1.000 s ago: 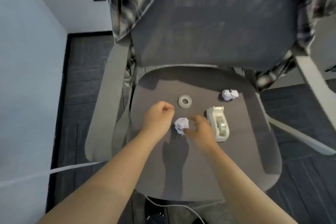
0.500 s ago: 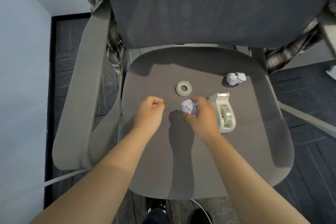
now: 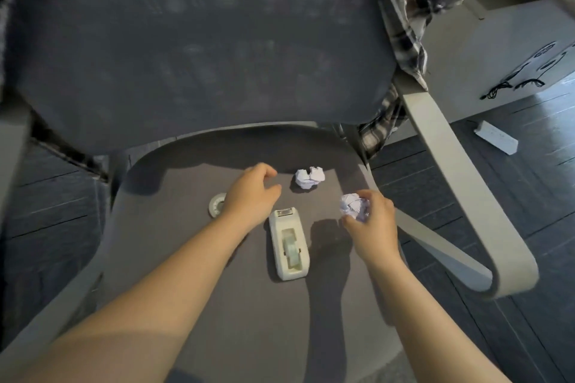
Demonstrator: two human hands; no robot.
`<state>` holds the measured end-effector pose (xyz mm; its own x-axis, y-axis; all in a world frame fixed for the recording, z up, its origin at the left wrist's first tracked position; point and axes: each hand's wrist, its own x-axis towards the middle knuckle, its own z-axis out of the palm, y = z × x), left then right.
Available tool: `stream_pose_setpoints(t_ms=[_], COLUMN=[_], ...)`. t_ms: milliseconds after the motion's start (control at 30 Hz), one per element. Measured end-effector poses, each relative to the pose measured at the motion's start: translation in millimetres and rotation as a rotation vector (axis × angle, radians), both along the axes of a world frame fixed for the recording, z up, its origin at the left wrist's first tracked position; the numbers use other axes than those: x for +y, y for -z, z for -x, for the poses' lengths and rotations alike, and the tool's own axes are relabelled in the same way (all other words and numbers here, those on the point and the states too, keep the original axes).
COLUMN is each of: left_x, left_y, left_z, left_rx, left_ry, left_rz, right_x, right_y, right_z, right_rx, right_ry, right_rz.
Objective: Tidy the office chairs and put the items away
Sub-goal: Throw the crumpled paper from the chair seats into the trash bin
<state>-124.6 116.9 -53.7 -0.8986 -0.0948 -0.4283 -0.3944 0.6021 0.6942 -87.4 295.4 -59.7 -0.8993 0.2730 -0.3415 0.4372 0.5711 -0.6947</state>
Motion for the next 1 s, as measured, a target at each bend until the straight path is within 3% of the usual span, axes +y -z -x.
stream_pose_setpoints(t_ms=[333,467,633,800,1000], left_x=[71,78,65,40,14], left_y=[72,78,48,-8,-87], left_z=[60,63,50,16,-34], left_rx=[-0.049,-0.024,0.082,0.148,0.213], left_ry=[0.311,0.311,0.166,0.005,0.018], left_rz=[0.308,0.425,0.256,-0.006,-0.189], right_x=[32,34,29,5,-8], right_y=[71,73,53,-2,-78], right_z=[23,29,22,6,-41], right_rx=[0.02,0.05,0.047,0.168,0.265], right_ry=[0.062,0.046,0.04,0.029,0.083], right_rz=[0.103,0.116,0.198,0.193,0.168])
